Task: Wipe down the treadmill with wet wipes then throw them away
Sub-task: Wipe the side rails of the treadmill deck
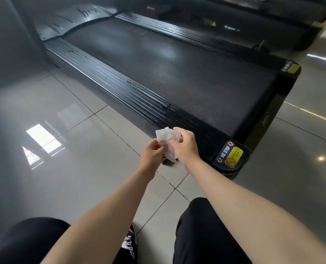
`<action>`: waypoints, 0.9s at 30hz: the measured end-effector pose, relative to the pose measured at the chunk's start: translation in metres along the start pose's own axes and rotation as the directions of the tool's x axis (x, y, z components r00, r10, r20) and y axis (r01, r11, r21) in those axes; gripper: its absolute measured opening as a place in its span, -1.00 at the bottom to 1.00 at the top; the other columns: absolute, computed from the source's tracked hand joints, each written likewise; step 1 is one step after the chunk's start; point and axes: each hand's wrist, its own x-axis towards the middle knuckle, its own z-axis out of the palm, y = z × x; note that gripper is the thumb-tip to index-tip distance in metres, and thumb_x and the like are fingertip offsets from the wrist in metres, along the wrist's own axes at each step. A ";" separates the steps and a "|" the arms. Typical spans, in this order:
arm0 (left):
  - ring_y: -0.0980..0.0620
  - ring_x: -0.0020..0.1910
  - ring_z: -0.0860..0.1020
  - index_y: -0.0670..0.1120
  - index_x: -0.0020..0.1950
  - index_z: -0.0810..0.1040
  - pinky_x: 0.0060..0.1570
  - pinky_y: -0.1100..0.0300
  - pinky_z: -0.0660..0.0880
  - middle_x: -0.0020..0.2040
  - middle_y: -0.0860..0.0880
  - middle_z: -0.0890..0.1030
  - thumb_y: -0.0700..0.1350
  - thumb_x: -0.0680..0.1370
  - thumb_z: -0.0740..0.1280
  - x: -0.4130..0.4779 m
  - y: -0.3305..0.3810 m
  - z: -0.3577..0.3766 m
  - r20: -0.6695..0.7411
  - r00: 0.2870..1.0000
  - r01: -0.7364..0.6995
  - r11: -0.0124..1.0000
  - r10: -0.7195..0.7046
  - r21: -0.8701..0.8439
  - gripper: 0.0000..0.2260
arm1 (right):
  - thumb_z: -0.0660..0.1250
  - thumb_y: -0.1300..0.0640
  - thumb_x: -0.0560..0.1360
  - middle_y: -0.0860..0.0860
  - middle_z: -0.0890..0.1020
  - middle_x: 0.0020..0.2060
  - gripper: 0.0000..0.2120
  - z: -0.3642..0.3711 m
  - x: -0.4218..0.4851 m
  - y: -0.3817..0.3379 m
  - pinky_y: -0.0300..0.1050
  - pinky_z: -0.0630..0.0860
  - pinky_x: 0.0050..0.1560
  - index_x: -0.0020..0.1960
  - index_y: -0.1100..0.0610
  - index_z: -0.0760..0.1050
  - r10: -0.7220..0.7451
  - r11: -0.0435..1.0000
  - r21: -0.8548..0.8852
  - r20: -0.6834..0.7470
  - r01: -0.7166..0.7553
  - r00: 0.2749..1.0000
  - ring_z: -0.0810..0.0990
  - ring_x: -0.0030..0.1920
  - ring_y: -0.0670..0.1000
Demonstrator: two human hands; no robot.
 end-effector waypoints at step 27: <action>0.25 -0.24 0.58 -0.02 0.16 0.68 -0.22 0.37 0.56 0.06 0.04 0.69 -0.29 0.59 0.20 0.062 0.026 0.002 -0.035 0.998 -0.048 0.985 0.055 0.165 -0.67 | 0.18 0.43 0.53 0.10 0.58 0.05 -0.80 0.001 0.030 0.006 -0.15 0.43 -0.12 0.03 0.16 0.39 -0.225 0.954 -0.248 -0.226 0.167 0.948 0.52 -0.01 0.07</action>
